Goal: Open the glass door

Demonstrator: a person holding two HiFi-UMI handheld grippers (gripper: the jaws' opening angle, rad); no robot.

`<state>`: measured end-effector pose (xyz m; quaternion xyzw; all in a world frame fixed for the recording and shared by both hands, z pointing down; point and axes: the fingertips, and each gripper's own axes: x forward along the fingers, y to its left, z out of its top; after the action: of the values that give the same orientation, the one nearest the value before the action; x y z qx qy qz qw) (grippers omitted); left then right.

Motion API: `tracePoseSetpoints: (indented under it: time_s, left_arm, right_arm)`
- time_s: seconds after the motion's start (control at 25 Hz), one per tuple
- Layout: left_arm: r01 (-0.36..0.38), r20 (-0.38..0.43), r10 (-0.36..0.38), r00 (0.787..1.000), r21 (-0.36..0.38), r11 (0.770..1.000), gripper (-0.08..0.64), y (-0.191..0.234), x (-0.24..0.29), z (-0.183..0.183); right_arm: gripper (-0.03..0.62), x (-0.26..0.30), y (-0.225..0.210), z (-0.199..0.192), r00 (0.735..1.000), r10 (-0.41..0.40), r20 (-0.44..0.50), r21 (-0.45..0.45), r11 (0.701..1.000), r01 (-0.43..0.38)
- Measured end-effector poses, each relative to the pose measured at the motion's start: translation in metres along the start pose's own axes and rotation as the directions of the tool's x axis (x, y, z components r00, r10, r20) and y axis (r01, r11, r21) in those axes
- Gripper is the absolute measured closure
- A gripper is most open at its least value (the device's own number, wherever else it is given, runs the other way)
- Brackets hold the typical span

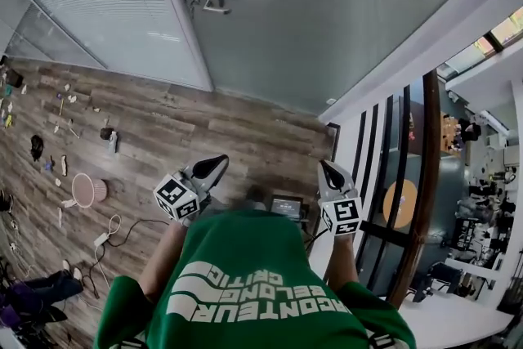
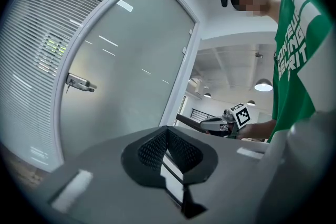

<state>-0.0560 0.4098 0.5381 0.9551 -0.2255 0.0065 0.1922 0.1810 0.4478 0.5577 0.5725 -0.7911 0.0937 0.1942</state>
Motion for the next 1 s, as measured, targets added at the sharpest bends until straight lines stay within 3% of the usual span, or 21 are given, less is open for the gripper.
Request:
tracePoseSetpoints:
  time_s: [0.44,1.0]
  left_arm:
    - [-0.072,0.048,0.073,0.996,-0.014,0.997,0.551,0.038,0.017,0.012]
    - [-0.101,0.132,0.101,0.986,-0.012,0.995,0.551,0.144,0.068,0.069]
  right_arm:
    - [0.600,0.074,0.000,0.036,0.992,0.123,0.011,-0.128,0.984,-0.120]
    - [0.600,0.192,-0.036,0.094,0.987,0.162,-0.018,-0.190,0.968,-0.162]
